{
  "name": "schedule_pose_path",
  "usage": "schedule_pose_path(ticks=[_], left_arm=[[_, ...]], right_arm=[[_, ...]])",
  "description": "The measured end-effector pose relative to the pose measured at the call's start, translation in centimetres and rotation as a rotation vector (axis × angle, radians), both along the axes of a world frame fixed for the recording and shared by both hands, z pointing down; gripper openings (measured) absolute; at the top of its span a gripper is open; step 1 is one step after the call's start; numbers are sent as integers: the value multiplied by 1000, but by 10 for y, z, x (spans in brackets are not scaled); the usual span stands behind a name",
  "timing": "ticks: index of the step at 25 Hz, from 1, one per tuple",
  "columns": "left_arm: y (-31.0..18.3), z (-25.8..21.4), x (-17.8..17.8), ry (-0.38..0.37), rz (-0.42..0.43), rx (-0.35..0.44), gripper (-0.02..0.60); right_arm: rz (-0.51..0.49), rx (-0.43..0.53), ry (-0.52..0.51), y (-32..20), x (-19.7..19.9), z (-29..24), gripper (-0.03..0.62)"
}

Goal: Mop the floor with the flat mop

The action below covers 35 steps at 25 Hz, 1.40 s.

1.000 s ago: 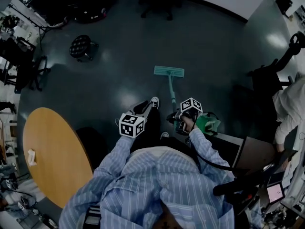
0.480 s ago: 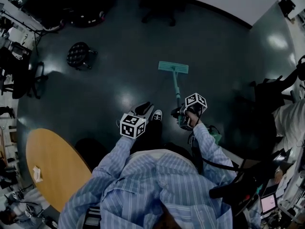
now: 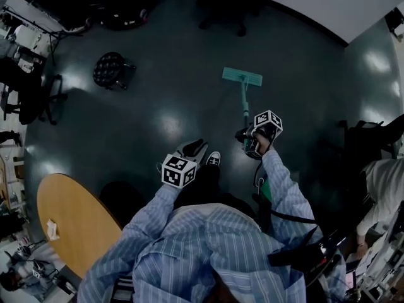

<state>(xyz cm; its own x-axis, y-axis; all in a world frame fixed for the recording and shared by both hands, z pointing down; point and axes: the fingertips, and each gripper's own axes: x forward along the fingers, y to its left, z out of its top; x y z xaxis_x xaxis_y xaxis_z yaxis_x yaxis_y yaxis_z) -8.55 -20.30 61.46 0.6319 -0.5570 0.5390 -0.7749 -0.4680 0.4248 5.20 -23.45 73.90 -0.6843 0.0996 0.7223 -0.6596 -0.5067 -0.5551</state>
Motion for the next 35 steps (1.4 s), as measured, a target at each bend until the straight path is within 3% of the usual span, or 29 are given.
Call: schedule_pose_path(ticks=[6, 12, 22, 35], left_arm=[[2, 11, -20, -10, -24, -27, 78], [4, 8, -12, 0, 0, -12, 78], [74, -12, 35, -3, 57, 43, 78], [210, -7, 73, 12, 41, 42, 78]], right_arm=[[49, 8, -3, -29, -7, 4, 61], [78, 3, -35, 4, -9, -1, 61], [108, -12, -88, 154, 15, -22, 63], [52, -26, -62, 366, 50, -25, 63]])
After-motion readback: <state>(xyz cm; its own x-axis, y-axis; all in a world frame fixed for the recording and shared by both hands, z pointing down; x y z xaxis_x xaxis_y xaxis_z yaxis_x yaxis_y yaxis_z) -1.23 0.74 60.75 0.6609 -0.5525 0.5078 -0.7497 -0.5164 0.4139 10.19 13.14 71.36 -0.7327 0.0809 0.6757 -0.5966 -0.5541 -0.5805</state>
